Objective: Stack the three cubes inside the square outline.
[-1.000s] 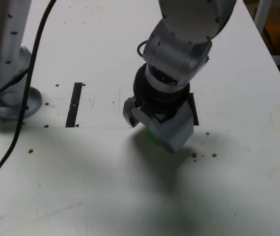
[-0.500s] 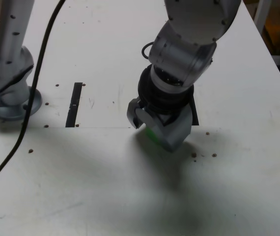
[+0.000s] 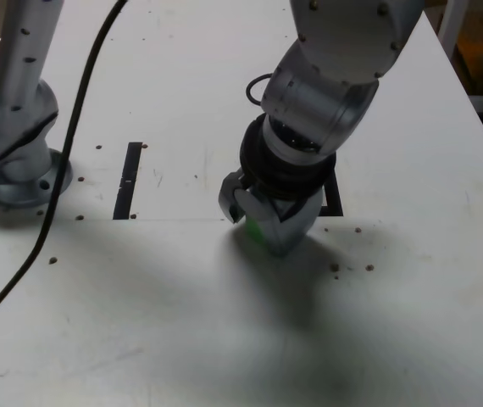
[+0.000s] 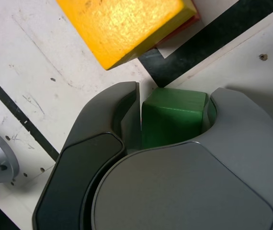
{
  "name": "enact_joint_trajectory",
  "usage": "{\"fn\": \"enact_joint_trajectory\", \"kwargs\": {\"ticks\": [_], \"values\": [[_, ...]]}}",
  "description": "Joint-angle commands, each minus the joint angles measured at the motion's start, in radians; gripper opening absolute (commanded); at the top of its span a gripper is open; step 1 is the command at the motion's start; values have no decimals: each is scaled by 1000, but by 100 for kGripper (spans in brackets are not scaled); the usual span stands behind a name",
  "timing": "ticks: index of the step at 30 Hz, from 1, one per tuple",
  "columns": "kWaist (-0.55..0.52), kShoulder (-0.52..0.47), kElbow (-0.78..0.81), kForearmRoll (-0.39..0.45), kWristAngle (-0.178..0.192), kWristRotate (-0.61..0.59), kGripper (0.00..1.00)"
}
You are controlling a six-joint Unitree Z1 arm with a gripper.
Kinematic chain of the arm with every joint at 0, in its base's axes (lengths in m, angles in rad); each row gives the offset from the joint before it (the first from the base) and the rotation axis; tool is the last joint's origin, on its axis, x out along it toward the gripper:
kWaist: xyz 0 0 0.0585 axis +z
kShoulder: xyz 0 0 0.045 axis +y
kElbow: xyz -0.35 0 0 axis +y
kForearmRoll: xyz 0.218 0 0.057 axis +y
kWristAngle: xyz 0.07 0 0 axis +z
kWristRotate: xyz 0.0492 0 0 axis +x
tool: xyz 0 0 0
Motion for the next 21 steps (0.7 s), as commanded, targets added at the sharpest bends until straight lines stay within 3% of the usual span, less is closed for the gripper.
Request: {"fn": "enact_joint_trajectory", "kwargs": {"ticks": [1, 9, 17, 21], "values": [[2, 2, -6, 11, -11, -6, 47], [2, -34, -11, 78, -69, -110, 39], [8, -196, -161, 367, -68, -220, 35], [48, -233, -298, 436, -73, -248, 33]]}}
